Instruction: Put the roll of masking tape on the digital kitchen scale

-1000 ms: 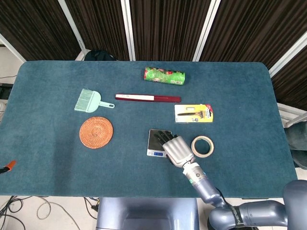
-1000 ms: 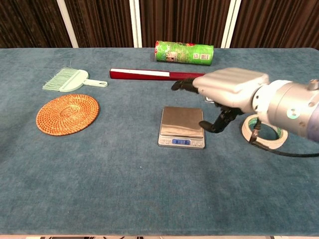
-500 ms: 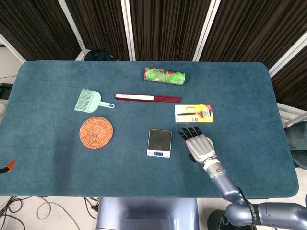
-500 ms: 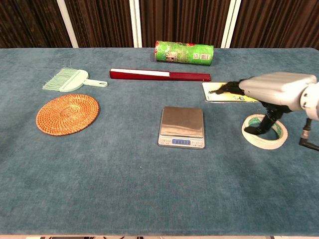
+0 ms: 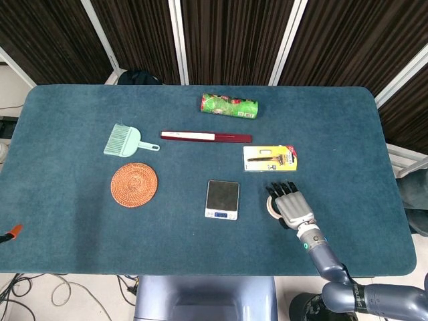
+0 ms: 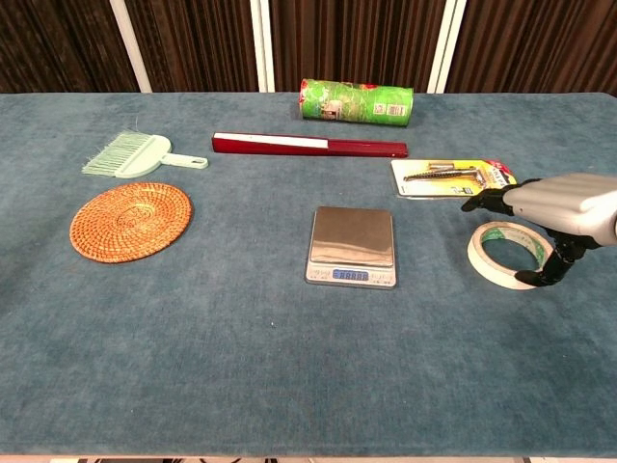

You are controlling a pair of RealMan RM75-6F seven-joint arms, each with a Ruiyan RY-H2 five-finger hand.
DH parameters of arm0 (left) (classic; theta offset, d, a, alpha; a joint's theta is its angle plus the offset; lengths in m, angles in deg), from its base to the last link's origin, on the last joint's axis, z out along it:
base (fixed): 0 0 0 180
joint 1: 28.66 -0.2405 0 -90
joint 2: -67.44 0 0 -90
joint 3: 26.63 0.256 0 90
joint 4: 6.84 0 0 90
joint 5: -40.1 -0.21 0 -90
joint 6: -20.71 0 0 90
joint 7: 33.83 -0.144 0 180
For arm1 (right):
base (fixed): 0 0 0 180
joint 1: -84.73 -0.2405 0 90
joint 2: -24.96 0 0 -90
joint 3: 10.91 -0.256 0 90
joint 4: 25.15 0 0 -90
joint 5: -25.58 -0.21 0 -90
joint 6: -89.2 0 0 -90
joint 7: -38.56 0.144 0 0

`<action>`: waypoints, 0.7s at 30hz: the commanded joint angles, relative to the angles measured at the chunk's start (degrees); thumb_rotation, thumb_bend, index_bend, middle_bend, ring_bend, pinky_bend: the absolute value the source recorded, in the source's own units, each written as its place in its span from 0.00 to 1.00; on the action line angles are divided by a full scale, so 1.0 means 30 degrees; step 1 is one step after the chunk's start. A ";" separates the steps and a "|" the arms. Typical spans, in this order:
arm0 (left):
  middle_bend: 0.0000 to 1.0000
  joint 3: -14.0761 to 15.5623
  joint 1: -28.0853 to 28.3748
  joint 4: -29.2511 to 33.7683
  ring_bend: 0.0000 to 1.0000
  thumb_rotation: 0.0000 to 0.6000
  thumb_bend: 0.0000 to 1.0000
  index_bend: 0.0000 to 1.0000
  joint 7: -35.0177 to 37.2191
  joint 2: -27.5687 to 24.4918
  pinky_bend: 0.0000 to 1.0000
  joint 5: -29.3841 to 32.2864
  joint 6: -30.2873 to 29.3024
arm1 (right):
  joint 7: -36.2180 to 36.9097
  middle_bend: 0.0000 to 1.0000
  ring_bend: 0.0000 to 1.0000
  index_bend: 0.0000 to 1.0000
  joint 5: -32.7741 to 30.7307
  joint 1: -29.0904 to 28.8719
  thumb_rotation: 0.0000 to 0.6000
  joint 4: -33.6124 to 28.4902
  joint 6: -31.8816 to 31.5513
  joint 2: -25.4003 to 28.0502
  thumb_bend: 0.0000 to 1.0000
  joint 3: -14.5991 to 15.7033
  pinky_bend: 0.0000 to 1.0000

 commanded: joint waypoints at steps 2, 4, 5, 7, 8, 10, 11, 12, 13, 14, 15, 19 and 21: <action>0.00 0.0017 0.0003 0.0002 0.00 1.00 0.00 0.00 -0.0038 0.0014 0.00 -0.0023 0.0004 | 0.0006 0.00 0.01 0.00 -0.0046 0.0056 1.00 0.0220 0.0223 -0.0054 0.42 0.0136 0.00; 0.00 0.0026 0.0003 0.0011 0.00 1.00 0.00 0.00 -0.0069 0.0021 0.00 -0.0029 0.0010 | -0.0025 0.00 0.01 0.00 -0.0065 0.0065 1.00 0.0323 0.0330 -0.0107 0.42 0.0185 0.00; 0.00 0.0027 0.0004 0.0017 0.00 1.00 0.00 0.00 -0.0082 0.0025 0.00 -0.0030 0.0010 | -0.0052 0.00 0.01 0.00 -0.0074 0.0063 1.00 0.0376 0.0370 -0.0137 0.42 0.0199 0.00; 0.00 0.0023 0.0000 0.0024 0.00 1.00 0.00 0.00 -0.0093 0.0029 0.00 -0.0029 -0.0002 | -0.0135 0.00 0.02 0.00 -0.0093 0.0049 1.00 0.0479 0.0446 -0.0214 0.42 0.0229 0.00; 0.00 0.0018 -0.0002 0.0024 0.00 1.00 0.00 0.00 -0.0102 0.0030 0.00 -0.0023 -0.0009 | -0.0176 0.00 0.02 0.00 -0.0101 0.0040 1.00 0.0532 0.0471 -0.0262 0.42 0.0234 0.00; 0.00 0.0017 -0.0001 0.0021 0.00 1.00 0.00 0.00 -0.0099 0.0029 0.00 -0.0010 0.0002 | -0.0224 0.01 0.06 0.00 -0.0123 0.0032 1.00 0.0656 0.0477 -0.0368 0.42 0.0203 0.00; 0.00 0.0017 0.0000 0.0019 0.00 1.00 0.00 0.00 -0.0094 0.0025 0.00 -0.0005 0.0012 | -0.0243 0.02 0.08 0.00 -0.0144 0.0030 1.00 0.0721 0.0470 -0.0423 0.42 0.0179 0.00; 0.00 0.0015 -0.0001 0.0019 0.00 1.00 0.00 0.00 -0.0087 0.0019 0.00 0.0000 0.0015 | -0.0265 0.04 0.10 0.00 -0.0180 0.0027 1.00 0.0788 0.0475 -0.0473 0.42 0.0158 0.01; 0.00 0.0009 -0.0002 0.0020 0.00 1.00 0.00 0.00 -0.0074 0.0012 0.00 0.0005 0.0013 | -0.0284 0.06 0.12 0.00 -0.0229 0.0021 1.00 0.0852 0.0498 -0.0514 0.42 0.0139 0.01; 0.00 0.0004 -0.0003 0.0019 0.00 1.00 0.00 0.00 -0.0062 0.0007 0.00 0.0010 0.0012 | -0.0303 0.07 0.13 0.00 -0.0295 0.0010 1.00 0.0916 0.0543 -0.0544 0.42 0.0123 0.02; 0.00 -0.0003 -0.0002 0.0018 0.00 1.00 0.00 0.00 -0.0053 -0.0001 0.00 0.0025 0.0019 | -0.0326 0.09 0.15 0.00 -0.0356 -0.0005 1.00 0.0990 0.0584 -0.0570 0.42 0.0104 0.03; 0.00 0.0005 0.0002 0.0037 0.00 1.00 0.00 0.00 -0.0028 -0.0052 0.00 0.0075 0.0096 | -0.0464 0.13 0.18 0.00 -0.0545 -0.0086 1.00 0.1282 0.0774 -0.0601 0.42 0.0069 0.05; 0.00 0.0013 0.0009 0.0060 0.00 1.00 0.00 0.00 -0.0038 -0.0066 0.00 0.0075 0.0120 | -0.0523 0.14 0.18 0.00 -0.0678 -0.0147 1.00 0.1383 0.0910 -0.0573 0.42 0.0035 0.06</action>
